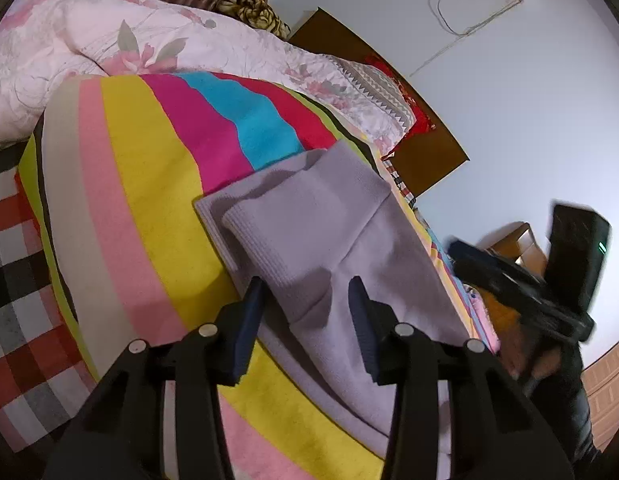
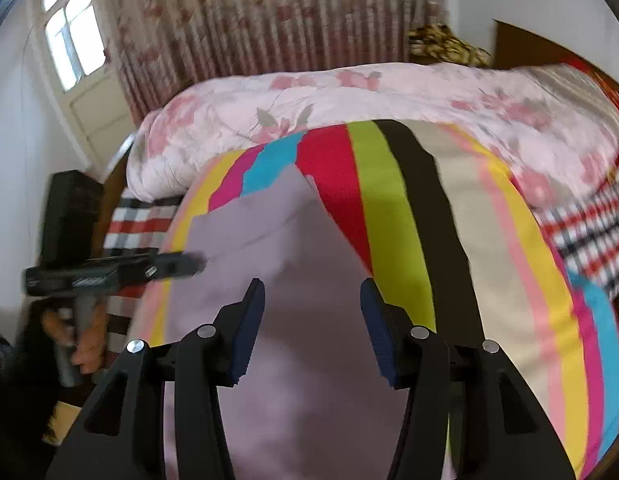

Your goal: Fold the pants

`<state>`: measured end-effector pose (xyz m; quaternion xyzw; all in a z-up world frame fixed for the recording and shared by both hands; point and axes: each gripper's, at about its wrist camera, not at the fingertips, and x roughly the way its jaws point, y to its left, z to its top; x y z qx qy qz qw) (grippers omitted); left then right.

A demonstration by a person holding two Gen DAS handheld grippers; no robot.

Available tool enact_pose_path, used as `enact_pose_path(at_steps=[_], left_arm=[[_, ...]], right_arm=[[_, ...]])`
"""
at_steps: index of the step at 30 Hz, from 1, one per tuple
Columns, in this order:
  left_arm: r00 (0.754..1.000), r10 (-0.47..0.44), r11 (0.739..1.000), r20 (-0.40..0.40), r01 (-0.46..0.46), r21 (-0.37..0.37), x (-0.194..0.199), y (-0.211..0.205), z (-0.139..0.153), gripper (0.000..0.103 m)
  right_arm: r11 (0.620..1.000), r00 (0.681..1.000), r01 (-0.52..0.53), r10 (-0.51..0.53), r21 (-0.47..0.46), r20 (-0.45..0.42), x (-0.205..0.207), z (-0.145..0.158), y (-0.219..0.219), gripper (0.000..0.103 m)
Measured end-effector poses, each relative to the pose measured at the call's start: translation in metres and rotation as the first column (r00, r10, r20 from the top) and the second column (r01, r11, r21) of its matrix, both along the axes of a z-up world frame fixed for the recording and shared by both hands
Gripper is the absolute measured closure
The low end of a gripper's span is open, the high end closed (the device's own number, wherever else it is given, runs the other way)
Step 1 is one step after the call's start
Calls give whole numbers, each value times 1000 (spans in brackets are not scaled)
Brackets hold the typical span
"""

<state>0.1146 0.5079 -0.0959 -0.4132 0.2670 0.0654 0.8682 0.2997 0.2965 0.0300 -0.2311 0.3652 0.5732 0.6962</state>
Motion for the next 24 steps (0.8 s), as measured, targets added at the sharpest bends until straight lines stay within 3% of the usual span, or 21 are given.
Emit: enact_pose_path(at_steps=[4, 8, 10, 12, 15, 17, 18, 21, 23, 24], left_arm=[[1000, -17, 1000, -18, 17, -12, 3, 1, -3, 74], [999, -12, 1000, -31, 12, 14, 4, -1, -4, 78], [1000, -11, 1000, -28, 11, 17, 5, -1, -4, 83], [1000, -22, 1000, -20, 23, 21, 6, -3, -2, 91], [999, -39, 998, -31, 41, 48, 9, -9, 2, 91], [999, -36, 999, -29, 37, 26, 10, -6, 0, 91], [999, -39, 999, -28, 39, 10, 10, -5, -2, 91], [999, -35, 999, -21, 34, -35, 9, -1, -9, 85], [999, -33, 999, -17, 32, -40, 9, -1, -11, 85], [999, -33, 999, -18, 33, -34, 9, -1, -11, 86]], right_arm=[[999, 998, -42, 41, -20, -39, 13, -10, 43, 55], [994, 995, -98, 96, -47, -42, 13, -18, 59, 60], [993, 995, -99, 99, -57, -18, 13, -21, 60, 78], [995, 996, -86, 85, -42, -25, 18, -21, 57, 87], [999, 999, -52, 52, 0, -3, 24, -16, 54, 86], [999, 999, -50, 50, -15, 1, 25, -16, 58, 72], [998, 999, -53, 52, -20, -10, 26, -16, 59, 60], [997, 996, -73, 71, -23, -60, 27, -21, 63, 59], [996, 995, -85, 83, -35, -49, 25, -26, 62, 61], [995, 995, -93, 92, -41, -35, 23, -29, 62, 74]])
